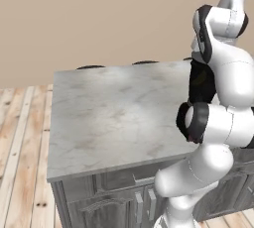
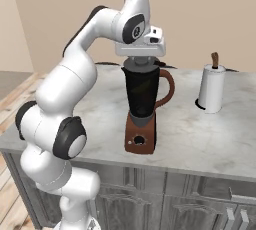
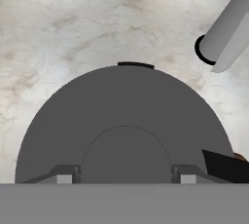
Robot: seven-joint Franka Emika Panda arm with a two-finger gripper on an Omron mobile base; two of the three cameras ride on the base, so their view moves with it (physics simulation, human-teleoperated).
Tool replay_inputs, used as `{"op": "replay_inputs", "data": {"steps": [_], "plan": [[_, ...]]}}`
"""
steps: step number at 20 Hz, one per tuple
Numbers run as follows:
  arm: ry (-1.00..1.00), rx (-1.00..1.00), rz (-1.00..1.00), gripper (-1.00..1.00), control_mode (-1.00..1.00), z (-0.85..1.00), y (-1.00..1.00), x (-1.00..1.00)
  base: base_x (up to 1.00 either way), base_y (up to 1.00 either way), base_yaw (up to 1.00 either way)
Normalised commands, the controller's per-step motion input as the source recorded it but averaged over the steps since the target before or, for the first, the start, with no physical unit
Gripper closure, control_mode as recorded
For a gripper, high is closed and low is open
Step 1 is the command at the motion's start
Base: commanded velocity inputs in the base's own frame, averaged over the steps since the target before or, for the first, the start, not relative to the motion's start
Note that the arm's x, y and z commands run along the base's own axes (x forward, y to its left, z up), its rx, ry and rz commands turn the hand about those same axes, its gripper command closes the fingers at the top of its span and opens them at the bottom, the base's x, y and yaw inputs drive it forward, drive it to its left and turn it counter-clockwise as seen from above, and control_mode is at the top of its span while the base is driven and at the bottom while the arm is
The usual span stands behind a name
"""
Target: Grab the onion and lemon wedge from the fridge, place them in the blender, close the lid, and turn on the blender to create a marinade.
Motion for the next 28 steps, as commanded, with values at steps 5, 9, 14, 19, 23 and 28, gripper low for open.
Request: {"op": "replay_inputs", "data": {"steps": [5, 9, 14, 19, 23, 28], "plan": [[0.0, 0.0, -0.1, 1.0, -1.0, -0.07, -0.03, 0.07, 0.0, 0.0, 0.0], [0.15, -0.04, -0.03, 1.0, -1.0, -0.28, 0.0, 0.0, 0.0, 0.0, 0.0], [0.15, -0.03, -0.01, 1.0, -1.0, -0.25, 0.0, -0.03, 0.0, 0.0, 0.0], [0.07, 0.0, 0.0, 1.0, -1.0, -0.03, 0.0, 0.0, 0.0, 0.0, 0.0], [0.05, 0.0, 0.0, 1.0, -1.0, 0.01, 0.0, 0.0, 0.0, 0.0, 0.0], [0.05, 0.0, 0.0, 1.0, -1.0, 0.0, 0.0, -0.03, 0.0, 0.0, 0.0]]}}
